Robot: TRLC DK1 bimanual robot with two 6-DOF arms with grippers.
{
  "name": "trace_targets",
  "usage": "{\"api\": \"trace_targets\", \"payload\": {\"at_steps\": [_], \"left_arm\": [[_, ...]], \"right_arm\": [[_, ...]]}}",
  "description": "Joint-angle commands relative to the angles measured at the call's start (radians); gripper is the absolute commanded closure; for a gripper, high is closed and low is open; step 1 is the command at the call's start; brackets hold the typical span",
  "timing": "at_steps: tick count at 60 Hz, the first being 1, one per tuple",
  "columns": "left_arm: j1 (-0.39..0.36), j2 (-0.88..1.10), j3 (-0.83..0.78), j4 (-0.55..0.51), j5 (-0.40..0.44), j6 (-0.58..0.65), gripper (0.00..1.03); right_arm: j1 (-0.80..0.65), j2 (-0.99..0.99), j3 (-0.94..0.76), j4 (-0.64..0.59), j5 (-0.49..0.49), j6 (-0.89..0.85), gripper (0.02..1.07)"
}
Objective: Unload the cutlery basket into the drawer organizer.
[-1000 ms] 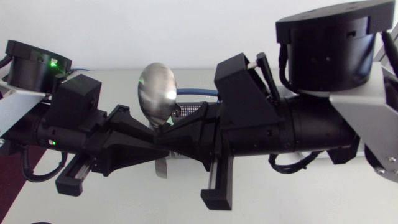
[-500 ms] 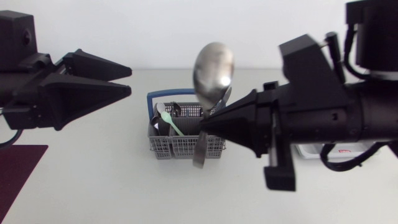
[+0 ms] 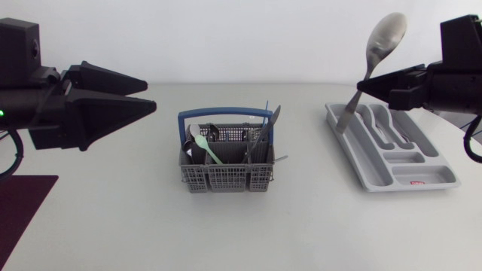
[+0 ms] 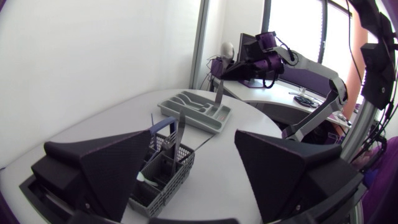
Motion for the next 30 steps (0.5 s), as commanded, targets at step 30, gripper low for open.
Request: {"api": "trace_targets", "payload": {"at_steps": [30], "left_arm": [[-0.04,0.022,-0.045,-0.053,-0.157,0.066,0.1]], "right_arm": [[-0.128,0.473,0.194,0.119,0.48,-0.083,1.01]]}}
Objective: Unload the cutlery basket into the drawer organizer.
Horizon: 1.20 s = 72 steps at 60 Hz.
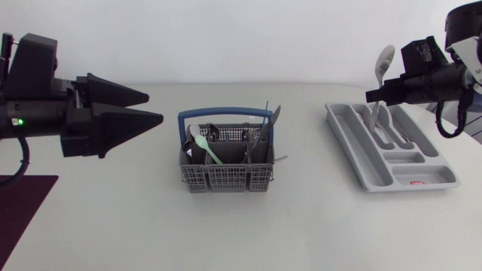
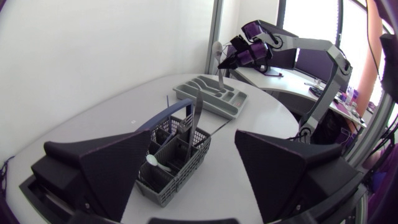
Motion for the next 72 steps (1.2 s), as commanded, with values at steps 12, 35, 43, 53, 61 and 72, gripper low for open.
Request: {"api": "trace_targets", "payload": {"at_steps": [12,35,43,53,61,72], "left_arm": [[-0.008,0.007,-0.042,-0.017,-0.018,0.041,0.1],[-0.005,0.006,-0.066,-0.017,-0.022,0.071,0.1],[-0.005,0.006,-0.071,-0.017,-0.024,0.079,0.1],[-0.012,0.006,-0.076,-0.015,-0.036,0.082,0.1],[-0.022,0.004,-0.083,-0.015,-0.052,0.088,0.1],[-0.046,-0.005,-0.1,-0.014,-0.093,0.105,0.1]], "right_arm": [[-0.039,0.227,0.13,0.053,0.169,0.004,1.01],[-0.097,0.514,0.308,0.076,0.302,0.057,1.01],[-0.102,0.594,0.358,0.076,0.319,0.063,1.01],[-0.108,0.693,0.452,0.067,0.331,0.08,1.01],[-0.109,0.767,0.532,0.024,0.336,0.106,1.01],[-0.118,0.857,0.619,-0.036,0.337,0.123,1.01]]}}
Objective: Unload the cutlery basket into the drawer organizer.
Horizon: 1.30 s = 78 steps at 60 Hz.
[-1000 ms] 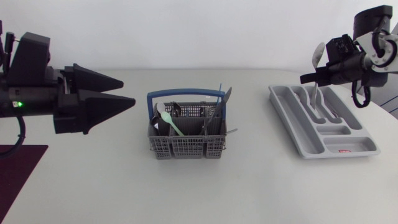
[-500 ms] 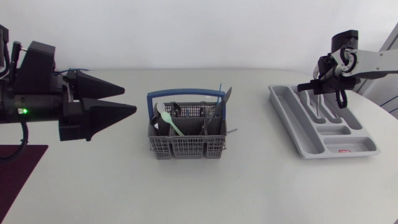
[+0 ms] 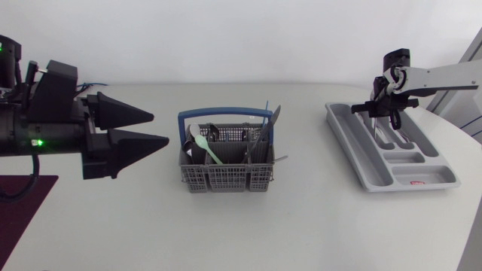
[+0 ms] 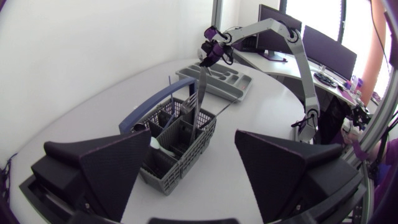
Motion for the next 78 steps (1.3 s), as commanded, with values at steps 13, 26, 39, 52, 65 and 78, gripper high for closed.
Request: {"api": "trace_targets", "payload": {"at_steps": [13,26,39,52,65,78], "left_arm": [[-0.037,-0.005,-0.036,0.001,-0.032,0.032,0.1],[-0.067,-0.005,-0.036,0.004,-0.063,0.032,0.1],[-0.094,-0.005,-0.039,0.01,-0.101,0.032,0.1],[-0.149,0.001,-0.071,0.056,-0.184,0.035,0.1],[-0.22,0.012,-0.122,0.117,-0.29,0.06,0.1],[-0.318,0.081,-0.134,0.192,-0.384,0.096,0.1]], "right_arm": [[-0.015,0.107,0.083,-0.037,0.017,0.031,0.95],[-0.008,0.153,0.129,-0.065,0.02,0.027,0.89],[-0.005,0.131,0.126,-0.063,0.017,0.027,0.79],[-0.008,-0.033,0.0,-0.008,-0.01,0.02,0.67],[0.02,-0.317,-0.286,0.12,-0.128,-0.04,0.62],[0.067,-0.598,-0.566,0.204,-0.294,-0.114,0.55]]}}
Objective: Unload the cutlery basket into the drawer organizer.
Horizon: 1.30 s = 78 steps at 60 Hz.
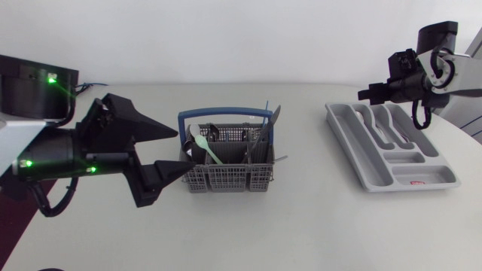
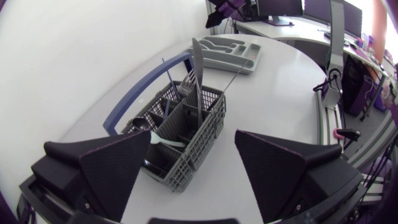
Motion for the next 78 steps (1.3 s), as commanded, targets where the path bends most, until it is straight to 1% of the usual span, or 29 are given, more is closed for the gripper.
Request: {"api": "trace_targets", "payload": {"at_steps": [1,3,9,17,22,30,41,44,50,58,65,72,76,78], "left_arm": [[-0.05,0.052,-0.028,0.032,-0.032,0.041,0.1],[-0.071,0.069,-0.028,0.049,-0.05,0.047,0.1],[-0.171,0.138,-0.014,0.097,-0.149,0.07,0.1],[-0.252,0.224,0.017,0.147,-0.208,0.093,0.1],[-0.287,0.294,0.043,0.203,-0.267,0.111,0.1],[-0.312,0.4,0.111,0.239,-0.284,0.116,0.1],[-0.344,0.509,0.193,0.27,-0.311,0.116,0.12],[-0.353,0.535,0.213,0.278,-0.311,0.117,0.16],[-0.376,0.576,0.238,0.302,-0.311,0.131,0.2],[-0.387,0.624,0.276,0.311,-0.311,0.131,0.26],[-0.395,0.655,0.293,0.321,-0.311,0.131,0.3],[-0.401,0.67,0.305,0.336,-0.311,0.131,0.39],[-0.404,0.682,0.311,0.342,-0.311,0.131,0.4],[-0.406,0.688,0.316,0.344,-0.311,0.133,0.42]], "right_arm": [[0.021,-0.089,-0.114,0.012,-0.044,-0.045,0.55],[0.023,-0.121,-0.142,0.012,-0.074,-0.053,0.55],[0.04,-0.204,-0.223,0.013,-0.125,-0.059,0.55],[0.09,-0.294,-0.337,0.029,-0.126,-0.073,0.54],[0.127,-0.35,-0.412,0.05,-0.128,-0.079,0.55],[0.175,-0.428,-0.518,0.078,-0.126,-0.079,0.55],[0.207,-0.5,-0.613,0.102,-0.126,-0.079,0.55],[0.212,-0.518,-0.633,0.104,-0.126,-0.079,0.54],[0.225,-0.55,-0.668,0.105,-0.126,-0.079,0.55],[0.238,-0.589,-0.699,0.105,-0.126,-0.079,0.55],[0.239,-0.616,-0.714,0.105,-0.126,-0.079,0.54],[0.239,-0.629,-0.726,0.107,-0.128,-0.079,0.55],[0.241,-0.629,-0.737,0.116,-0.134,-0.079,0.55],[0.239,-0.629,-0.74,0.119,-0.136,-0.079,0.54]]}}
